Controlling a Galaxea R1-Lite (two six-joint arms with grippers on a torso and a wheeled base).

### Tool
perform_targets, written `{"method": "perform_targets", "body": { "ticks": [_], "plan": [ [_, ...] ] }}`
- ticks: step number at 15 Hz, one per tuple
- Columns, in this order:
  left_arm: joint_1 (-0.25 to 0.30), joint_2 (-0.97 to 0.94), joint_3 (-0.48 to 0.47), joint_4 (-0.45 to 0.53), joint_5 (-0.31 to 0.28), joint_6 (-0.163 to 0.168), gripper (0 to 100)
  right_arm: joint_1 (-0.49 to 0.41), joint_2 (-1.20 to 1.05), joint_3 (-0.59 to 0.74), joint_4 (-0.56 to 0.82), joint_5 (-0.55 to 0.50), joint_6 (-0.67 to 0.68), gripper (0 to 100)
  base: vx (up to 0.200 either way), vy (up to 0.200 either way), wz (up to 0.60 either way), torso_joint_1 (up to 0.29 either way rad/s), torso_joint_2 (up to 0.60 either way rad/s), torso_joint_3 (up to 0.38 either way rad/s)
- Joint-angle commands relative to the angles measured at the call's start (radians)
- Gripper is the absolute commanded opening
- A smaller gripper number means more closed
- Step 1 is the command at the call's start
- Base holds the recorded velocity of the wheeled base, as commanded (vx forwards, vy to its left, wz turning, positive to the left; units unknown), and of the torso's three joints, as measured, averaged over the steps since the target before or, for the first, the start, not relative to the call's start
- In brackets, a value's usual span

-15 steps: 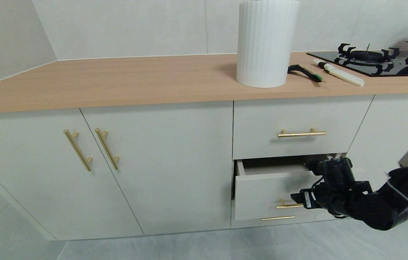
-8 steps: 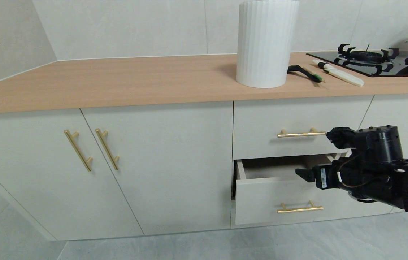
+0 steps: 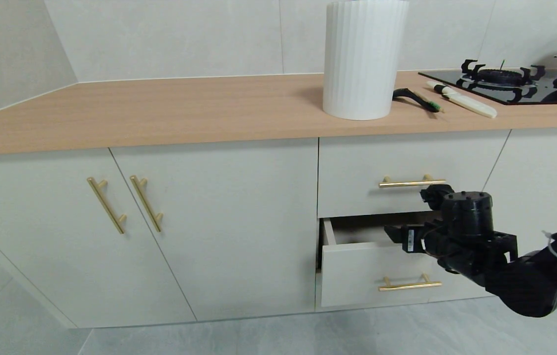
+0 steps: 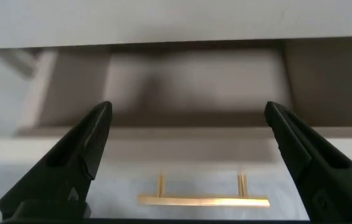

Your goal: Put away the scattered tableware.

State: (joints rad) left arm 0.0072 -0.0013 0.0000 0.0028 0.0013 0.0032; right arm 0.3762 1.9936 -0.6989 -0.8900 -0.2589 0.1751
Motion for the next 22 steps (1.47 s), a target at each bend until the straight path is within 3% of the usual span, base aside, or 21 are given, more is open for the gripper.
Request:
{"method": "perform_targets", "body": {
  "ticks": [1, 9, 22],
  "plan": [
    [0.0, 0.001, 0.0, 0.0, 0.0, 0.0, 100, 0.001, 0.079, 0.003, -0.014, -0.006, -0.002, 100, 0.0, 0.0, 0.0, 0.0, 0.0, 0.0],
    [0.0, 0.001, 0.0, 0.0, 0.0, 0.0, 100, 0.001, 0.044, 0.016, 0.014, -0.006, -0.005, 100, 0.0, 0.0, 0.0, 0.0, 0.0, 0.0],
    [0.0, 0.001, 0.0, 0.0, 0.0, 0.0, 100, -0.002, -0.11, 0.007, 0.439, 0.013, -0.069, 100, 0.0, 0.0, 0.0, 0.0, 0.0, 0.0]
  ]
}}
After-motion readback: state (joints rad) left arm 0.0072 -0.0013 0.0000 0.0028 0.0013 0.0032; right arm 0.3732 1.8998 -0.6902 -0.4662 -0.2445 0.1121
